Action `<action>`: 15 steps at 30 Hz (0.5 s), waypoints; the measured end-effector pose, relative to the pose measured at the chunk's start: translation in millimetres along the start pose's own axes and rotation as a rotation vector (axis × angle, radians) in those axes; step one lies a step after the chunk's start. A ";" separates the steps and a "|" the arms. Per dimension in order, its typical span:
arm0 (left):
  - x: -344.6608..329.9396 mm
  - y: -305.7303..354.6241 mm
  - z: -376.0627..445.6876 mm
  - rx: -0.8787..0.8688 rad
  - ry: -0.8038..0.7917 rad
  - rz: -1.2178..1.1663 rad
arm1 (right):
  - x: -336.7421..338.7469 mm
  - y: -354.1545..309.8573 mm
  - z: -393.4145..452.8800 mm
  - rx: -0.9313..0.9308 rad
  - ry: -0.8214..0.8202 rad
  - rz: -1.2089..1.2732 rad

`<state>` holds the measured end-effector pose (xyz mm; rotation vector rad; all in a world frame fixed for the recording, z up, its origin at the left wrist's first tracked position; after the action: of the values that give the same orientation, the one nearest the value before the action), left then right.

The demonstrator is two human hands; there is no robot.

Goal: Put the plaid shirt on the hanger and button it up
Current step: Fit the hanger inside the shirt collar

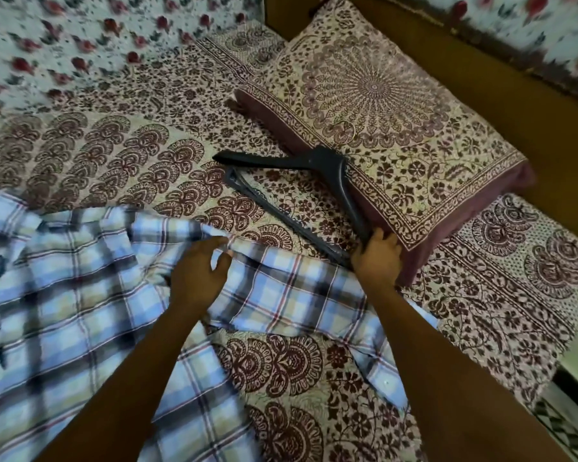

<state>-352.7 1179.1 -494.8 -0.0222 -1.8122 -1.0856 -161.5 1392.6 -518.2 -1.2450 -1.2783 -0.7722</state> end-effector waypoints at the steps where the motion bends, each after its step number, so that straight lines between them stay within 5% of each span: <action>1: 3.0 -2.2 -0.6 -0.006 0.005 -0.004 | 4.6 -0.9 -0.6 0.011 0.005 0.011; 15: 96.8 -15.9 -43.3 -0.166 0.266 0.061 | 42.5 -75.4 -107.2 0.423 0.152 0.090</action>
<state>-378.3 1098.9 -428.4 -0.0312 -1.4732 -1.1364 -196.1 1282.2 -443.3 -0.8775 -1.1776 -0.4880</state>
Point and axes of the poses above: each hand's wrist, its own z-axis towards the middle knuckle, its own x-axis out of the back of the hand, y = z × x, the point moved 2 cm from there along z, towards the middle knuckle, and after that the axes turned 1 degree about -x, right-handed, at the moved point
